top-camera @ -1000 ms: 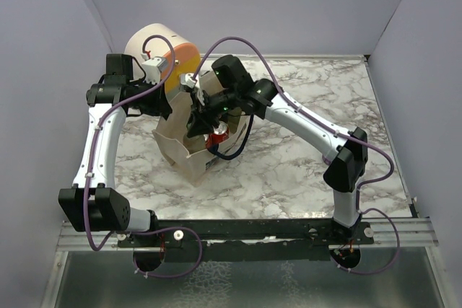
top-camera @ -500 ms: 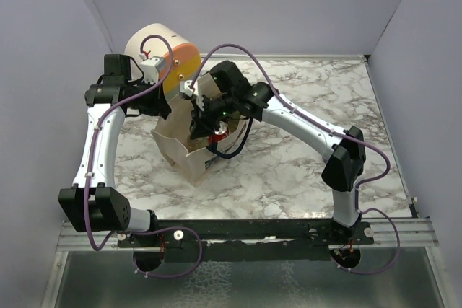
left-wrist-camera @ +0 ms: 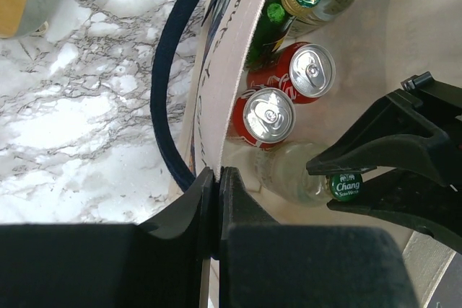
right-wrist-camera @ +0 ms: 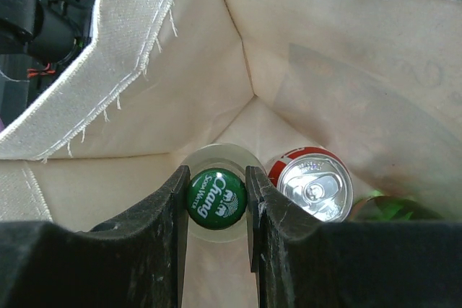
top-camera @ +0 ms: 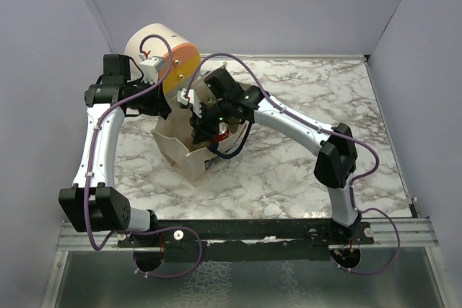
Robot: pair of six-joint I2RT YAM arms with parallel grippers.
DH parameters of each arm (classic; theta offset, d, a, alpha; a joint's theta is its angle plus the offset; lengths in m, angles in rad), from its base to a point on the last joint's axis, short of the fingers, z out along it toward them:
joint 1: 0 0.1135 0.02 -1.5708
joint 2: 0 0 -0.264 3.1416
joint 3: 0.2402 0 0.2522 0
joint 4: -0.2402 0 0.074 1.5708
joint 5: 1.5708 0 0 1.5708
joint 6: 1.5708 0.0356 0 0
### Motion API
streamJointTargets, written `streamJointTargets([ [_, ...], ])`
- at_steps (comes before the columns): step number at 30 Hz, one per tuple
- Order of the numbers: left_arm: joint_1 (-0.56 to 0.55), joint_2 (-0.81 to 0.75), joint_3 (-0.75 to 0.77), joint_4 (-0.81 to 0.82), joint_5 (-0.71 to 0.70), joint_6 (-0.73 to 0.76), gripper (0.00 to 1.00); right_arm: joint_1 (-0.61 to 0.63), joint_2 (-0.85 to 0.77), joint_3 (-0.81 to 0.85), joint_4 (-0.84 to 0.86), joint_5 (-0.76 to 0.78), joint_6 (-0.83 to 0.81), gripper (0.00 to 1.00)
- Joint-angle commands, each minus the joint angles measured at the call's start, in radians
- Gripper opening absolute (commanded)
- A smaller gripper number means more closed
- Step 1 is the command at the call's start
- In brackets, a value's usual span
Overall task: Place the beverage into the canvas bag
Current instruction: Place the drink in the canvas bag.
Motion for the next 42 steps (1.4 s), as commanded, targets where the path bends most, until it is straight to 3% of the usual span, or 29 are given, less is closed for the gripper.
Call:
streamJointTargets([
  [1,0.013,-0.011,0.013,0.029,0.041,0.012,0.00,0.006,-0.004,0.016,0.028,0.021,-0.041,0.01],
  [28,0.021,0.019,0.055,0.032,0.080,0.002,0.00,0.006,0.017,-0.101,-0.061,0.045,-0.267,0.02],
  [34,0.021,0.028,0.065,0.029,0.097,-0.005,0.00,0.006,0.028,-0.097,-0.101,0.018,-0.295,0.08],
  [42,0.021,0.036,0.068,0.033,0.090,0.003,0.00,0.006,0.021,-0.091,-0.105,-0.013,-0.290,0.29],
])
